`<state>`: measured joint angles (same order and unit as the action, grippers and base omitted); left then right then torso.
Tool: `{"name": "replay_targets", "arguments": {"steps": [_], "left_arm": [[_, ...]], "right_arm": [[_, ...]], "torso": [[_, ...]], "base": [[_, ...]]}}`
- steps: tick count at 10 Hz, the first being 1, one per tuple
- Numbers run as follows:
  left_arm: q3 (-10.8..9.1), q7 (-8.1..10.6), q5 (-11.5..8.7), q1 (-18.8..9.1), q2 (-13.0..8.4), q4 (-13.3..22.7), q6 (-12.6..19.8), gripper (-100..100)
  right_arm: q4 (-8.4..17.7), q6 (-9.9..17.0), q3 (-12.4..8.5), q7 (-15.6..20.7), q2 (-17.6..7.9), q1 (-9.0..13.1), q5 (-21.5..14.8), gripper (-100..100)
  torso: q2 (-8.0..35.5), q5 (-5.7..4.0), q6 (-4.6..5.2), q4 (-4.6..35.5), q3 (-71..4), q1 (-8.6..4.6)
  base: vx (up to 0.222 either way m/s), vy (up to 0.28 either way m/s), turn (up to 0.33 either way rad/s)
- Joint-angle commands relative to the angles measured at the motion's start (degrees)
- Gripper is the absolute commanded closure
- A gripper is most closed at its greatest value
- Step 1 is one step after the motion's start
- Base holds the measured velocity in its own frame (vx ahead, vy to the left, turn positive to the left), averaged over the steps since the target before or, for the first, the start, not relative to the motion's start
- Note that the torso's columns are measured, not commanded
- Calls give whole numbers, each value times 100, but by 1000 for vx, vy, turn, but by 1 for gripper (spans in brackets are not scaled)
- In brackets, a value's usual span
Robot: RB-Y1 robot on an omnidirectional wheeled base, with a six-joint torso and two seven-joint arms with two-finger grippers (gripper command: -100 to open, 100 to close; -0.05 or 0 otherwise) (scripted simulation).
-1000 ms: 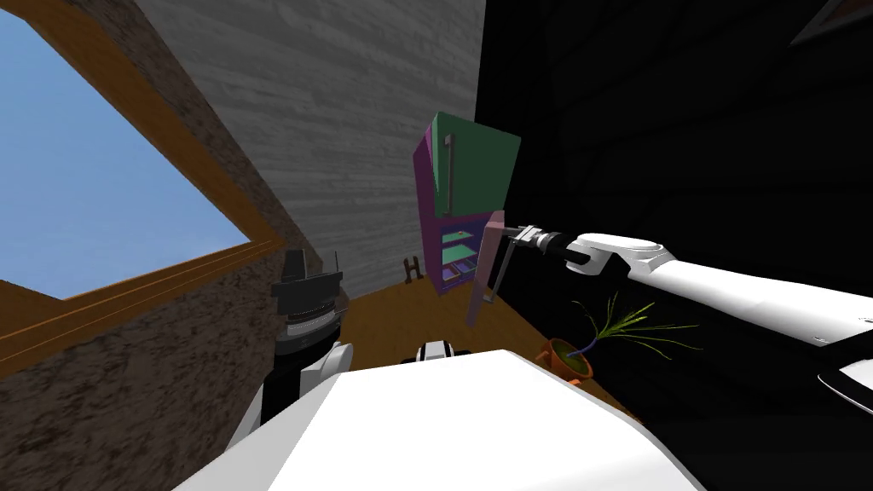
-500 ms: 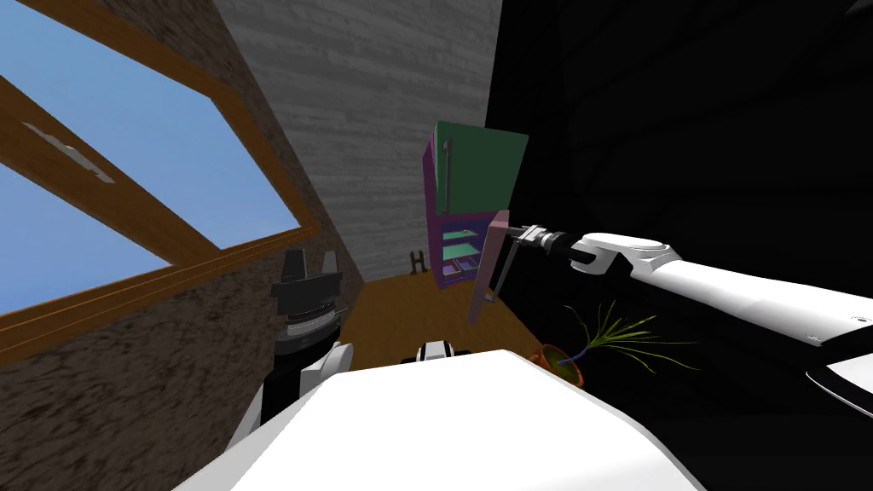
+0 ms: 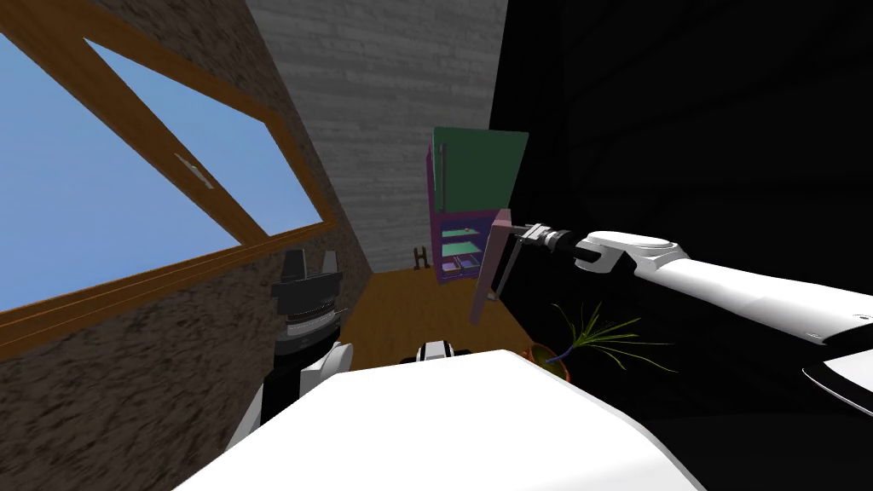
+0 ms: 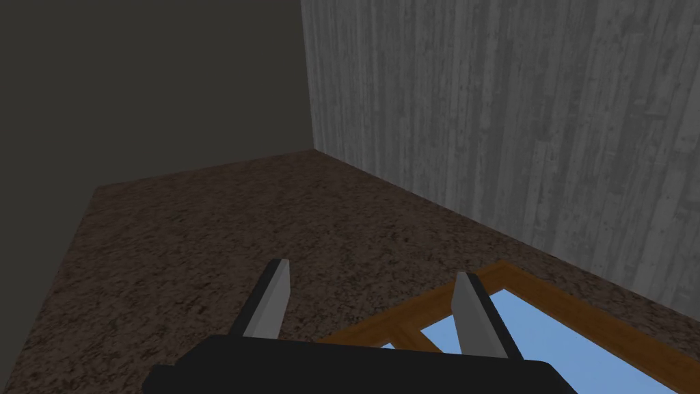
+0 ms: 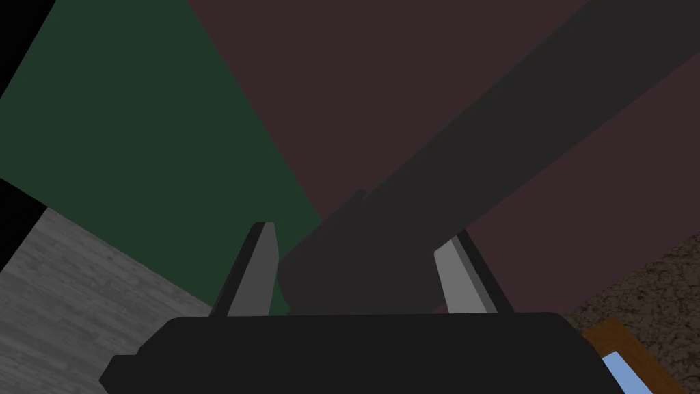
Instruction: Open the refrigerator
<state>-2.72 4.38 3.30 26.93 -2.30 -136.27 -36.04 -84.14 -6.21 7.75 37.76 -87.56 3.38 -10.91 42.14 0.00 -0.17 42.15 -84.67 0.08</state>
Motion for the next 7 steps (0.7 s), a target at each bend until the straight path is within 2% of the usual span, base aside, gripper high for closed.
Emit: {"name": "replay_targets", "arguments": {"steps": [1, 7], "left_arm": [[0, 0, 0, 1, 0, 0, 0, 0], [-1, 0, 0, 1, 0, 1, 0, 0]], "right_arm": [[8, -54, 73, -3, 12, 69, -12, 100], [8, -145, 180, -6, 35, 147, -31, 100]], "torso": [[-9, -3, 9, 10, -6, -24], [-47, -4, 8, 2, -30, -35]], "base": [[-151, -247, 200], [-132, -249, 155]]}}
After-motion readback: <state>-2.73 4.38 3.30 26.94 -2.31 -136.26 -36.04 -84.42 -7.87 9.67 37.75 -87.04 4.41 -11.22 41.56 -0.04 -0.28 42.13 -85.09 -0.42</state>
